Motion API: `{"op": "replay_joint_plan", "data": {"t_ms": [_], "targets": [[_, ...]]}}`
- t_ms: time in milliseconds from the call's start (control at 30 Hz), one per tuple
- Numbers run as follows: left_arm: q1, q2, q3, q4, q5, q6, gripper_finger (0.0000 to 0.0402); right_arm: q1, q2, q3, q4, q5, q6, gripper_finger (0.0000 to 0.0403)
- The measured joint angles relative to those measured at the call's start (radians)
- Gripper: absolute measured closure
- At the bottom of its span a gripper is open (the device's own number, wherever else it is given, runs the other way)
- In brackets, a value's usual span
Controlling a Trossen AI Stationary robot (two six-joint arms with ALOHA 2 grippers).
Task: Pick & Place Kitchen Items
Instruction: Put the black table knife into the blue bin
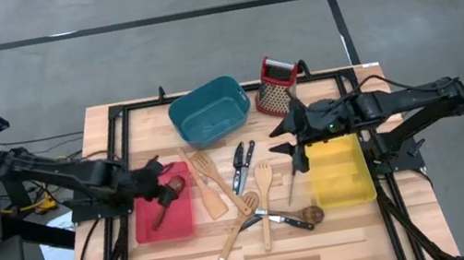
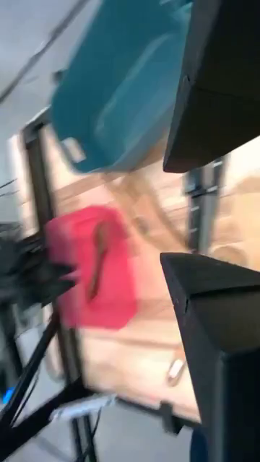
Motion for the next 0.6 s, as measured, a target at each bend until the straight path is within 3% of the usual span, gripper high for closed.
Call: {"op": "replay_joint_plan", "data": {"t_ms": [300,600], "targets": [[0.000,-0.148,0.011,0.153,-0.246,0.200,0.0226,0.068,0.086,-0.108,-0.202,-0.003,0.133,0.0218],[0.001,-0.151,0.011,0.177,-0.353,0.304,0.0210,0.182,0.346,-0.138,-0.184,-0.069,0.098,0.0151]]}}
